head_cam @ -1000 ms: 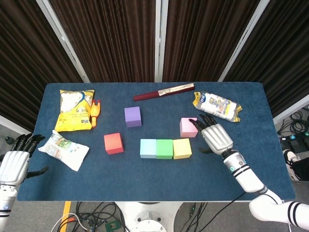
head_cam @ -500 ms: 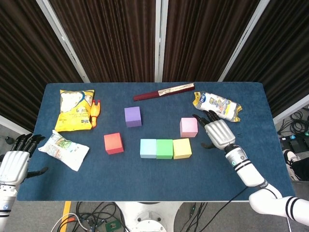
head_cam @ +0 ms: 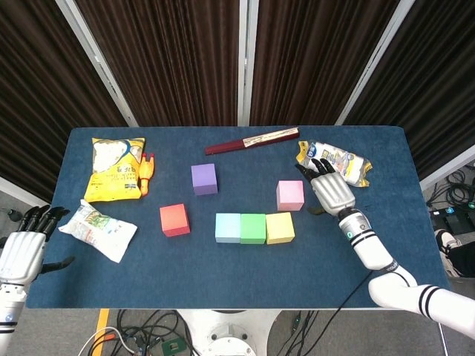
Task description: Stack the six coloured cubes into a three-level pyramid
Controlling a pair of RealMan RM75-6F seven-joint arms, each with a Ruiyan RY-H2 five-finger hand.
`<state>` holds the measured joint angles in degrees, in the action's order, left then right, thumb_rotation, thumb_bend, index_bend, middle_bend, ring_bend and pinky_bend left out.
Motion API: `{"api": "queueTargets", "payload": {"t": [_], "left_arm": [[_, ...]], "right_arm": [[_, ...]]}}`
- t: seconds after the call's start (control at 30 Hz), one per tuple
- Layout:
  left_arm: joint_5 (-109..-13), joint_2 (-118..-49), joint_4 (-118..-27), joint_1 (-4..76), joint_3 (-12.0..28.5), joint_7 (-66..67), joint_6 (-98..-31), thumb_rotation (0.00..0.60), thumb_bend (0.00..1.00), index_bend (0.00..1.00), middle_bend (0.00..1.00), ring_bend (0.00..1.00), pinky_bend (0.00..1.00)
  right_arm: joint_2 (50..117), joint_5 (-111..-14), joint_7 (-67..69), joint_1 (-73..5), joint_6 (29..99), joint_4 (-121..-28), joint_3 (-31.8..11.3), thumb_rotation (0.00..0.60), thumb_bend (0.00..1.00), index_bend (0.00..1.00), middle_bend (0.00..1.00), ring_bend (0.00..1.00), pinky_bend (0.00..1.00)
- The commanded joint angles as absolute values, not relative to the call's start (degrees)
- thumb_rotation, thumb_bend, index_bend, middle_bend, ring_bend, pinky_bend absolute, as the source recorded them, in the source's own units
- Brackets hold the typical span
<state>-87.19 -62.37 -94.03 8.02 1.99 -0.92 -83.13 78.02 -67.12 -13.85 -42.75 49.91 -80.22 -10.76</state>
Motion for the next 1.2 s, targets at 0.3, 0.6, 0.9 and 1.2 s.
{"api": "queueTargets", "payload": {"t": [0.3, 0.6, 0.9, 1.2], "left_arm": [[-87.0, -62.4, -94.0, 8.1, 2.1, -0.9, -83.0, 0.600, 0.00, 0.17, 0.13, 0.06, 0.08], [-86.8, -62.6, -93.5, 7.9, 2.0, -1.3, -83.0, 0.600, 0.00, 0.17, 0.13, 0.06, 0.08], [-87.1, -62.5, -93.3, 8.1, 2.2, -1.5, -83.1, 0.600, 0.00, 0.17, 0.13, 0.06, 0.08], [-87.4, -62.5, -93.6, 8.5, 2.3, -1.1, -82.9, 0.600, 0.00, 0.17, 0.13, 0.06, 0.08]], "right_arm": [[83.2, -63.2, -15.7, -47.0, 44.3, -73.4, -11.3, 0.600, 0.09, 0.02, 0.24, 0.00, 0.00], [84.9, -63.0, -13.6, -47.6, 43.9, -71.4, -11.4, 0.600, 0.20, 0.23, 0.39, 0.04, 0.00], [78.2, -66.3, -13.5, -46.5, 50.0, -82.7, -13.6, 0.600, 0.24, 0.26, 0.43, 0.08, 0.00], [74.5, -64.6, -15.7, -47.3, 50.8, -94.6, -14.9, 0.600, 0.24, 0.26, 0.45, 0.08, 0.00]]}}
